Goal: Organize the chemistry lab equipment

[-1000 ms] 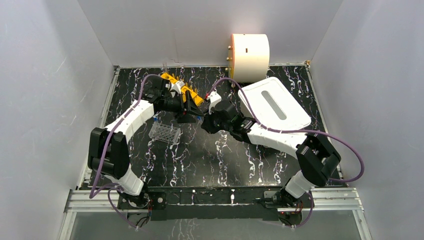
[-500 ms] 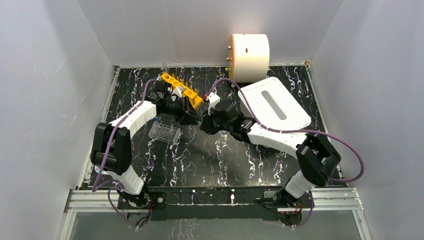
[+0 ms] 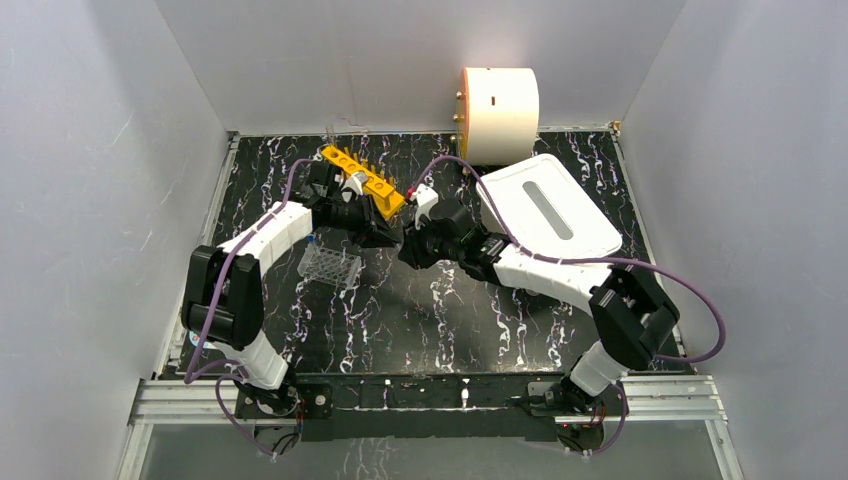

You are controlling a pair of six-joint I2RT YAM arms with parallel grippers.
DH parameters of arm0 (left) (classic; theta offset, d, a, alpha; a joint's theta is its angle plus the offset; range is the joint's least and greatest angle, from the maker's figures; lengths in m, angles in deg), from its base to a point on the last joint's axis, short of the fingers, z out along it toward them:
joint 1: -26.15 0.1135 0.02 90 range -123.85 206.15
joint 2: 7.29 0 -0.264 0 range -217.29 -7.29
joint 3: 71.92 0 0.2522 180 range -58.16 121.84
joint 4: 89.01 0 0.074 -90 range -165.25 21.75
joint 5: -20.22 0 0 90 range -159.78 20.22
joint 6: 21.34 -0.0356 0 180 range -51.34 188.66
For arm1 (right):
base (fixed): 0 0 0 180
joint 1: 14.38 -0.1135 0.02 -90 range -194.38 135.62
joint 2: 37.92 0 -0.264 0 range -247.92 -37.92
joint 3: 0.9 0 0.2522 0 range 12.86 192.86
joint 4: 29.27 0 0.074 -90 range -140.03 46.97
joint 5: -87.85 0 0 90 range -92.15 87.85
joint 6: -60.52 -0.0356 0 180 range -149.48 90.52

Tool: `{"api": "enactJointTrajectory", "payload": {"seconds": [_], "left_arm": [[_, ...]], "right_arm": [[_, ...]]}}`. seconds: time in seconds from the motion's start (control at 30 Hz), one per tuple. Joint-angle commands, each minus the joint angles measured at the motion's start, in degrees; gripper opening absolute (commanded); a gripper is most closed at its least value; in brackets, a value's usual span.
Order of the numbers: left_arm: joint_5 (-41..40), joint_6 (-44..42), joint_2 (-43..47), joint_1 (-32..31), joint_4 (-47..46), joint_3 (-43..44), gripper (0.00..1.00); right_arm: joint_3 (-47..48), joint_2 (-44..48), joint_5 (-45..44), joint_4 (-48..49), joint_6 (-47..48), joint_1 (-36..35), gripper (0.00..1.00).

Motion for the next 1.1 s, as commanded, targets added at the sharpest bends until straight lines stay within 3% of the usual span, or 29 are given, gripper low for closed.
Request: {"api": "enactJointTrajectory", "payload": {"seconds": [0.0, 0.07, 0.13, 0.5, 0.7, 0.83, 1.07], "left_arm": [[-0.36, -1.82, 3.82, -0.52, 1.25, 1.17, 0.06], [-5.39, -4.85, 4.86, -0.52, 3.70, 2.25, 0.06], [-11.08, -8.09, 6.29, -0.54, 5.93, 2.79, 0.06], [-43.82, -18.43, 19.35, -0.47, 10.67, -1.48, 0.06], [-60.35, -17.35, 25.21, -0.53, 9.34, -7.57, 0.06], [-67.53, -14.75, 25.91, -0.63, 6.02, -10.47, 0.06], [-72.70, -15.61, 25.33, -0.61, -1.52, -13.81, 0.05]], "right_arm": [[2.88, -0.78, 0.08, 0.66, -0.71, 0.27, 0.39], [2.27, 0.10, -0.37, 0.63, -1.40, 0.24, 0.49], [1.50, 0.93, -0.81, 0.84, -1.87, 0.38, 0.52], [-0.71, 3.25, -2.83, -0.10, -4.01, 0.69, 0.53], [-1.42, 3.42, -3.33, -0.31, -4.98, 0.66, 0.53], [-1.57, 2.96, -3.29, -0.20, -5.46, 0.68, 0.52], [-1.24, 2.26, -3.27, -0.50, -5.53, 0.73, 0.52]]}}
